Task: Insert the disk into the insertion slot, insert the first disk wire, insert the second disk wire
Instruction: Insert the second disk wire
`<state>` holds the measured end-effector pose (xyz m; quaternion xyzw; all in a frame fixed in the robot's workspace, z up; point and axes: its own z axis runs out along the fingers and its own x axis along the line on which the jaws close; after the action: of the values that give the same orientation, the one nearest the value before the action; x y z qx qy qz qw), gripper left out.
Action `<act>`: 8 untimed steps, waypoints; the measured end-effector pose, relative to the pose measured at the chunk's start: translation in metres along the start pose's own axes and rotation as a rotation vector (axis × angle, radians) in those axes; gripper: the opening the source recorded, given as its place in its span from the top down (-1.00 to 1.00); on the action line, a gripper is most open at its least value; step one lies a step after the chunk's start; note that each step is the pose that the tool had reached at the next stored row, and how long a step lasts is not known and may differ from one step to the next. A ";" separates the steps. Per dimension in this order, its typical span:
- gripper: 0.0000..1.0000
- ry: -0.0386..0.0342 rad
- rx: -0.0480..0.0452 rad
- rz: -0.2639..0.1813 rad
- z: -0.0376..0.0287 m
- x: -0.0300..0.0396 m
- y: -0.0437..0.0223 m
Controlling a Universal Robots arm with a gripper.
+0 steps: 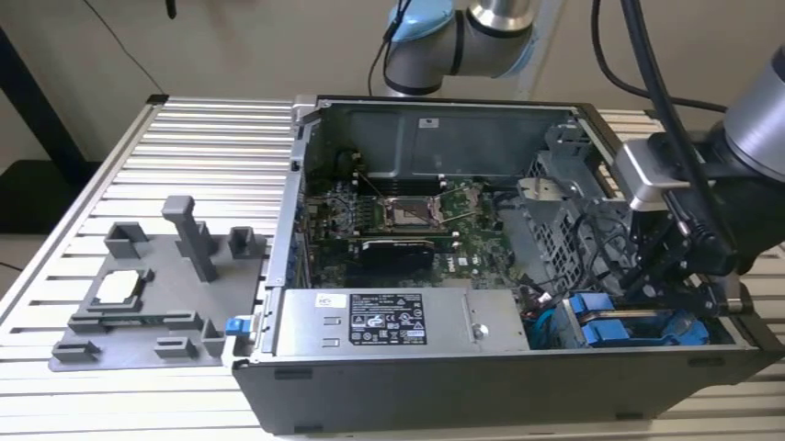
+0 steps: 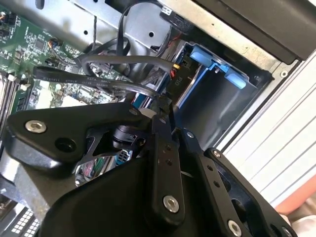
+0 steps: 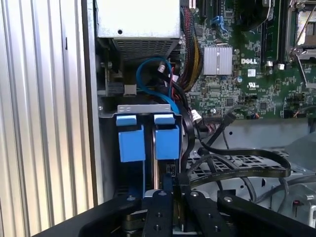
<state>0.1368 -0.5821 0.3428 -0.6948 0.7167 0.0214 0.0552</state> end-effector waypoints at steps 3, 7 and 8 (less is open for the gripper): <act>0.68 0.0001 0.0005 0.004 0.0003 -0.0025 0.0000; 0.68 0.0005 -0.0022 0.007 0.0005 -0.0025 0.0000; 0.68 0.0007 -0.0035 0.008 0.0006 -0.0025 -0.0001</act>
<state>0.1370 -0.5795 0.3424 -0.6921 0.7194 0.0227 0.0536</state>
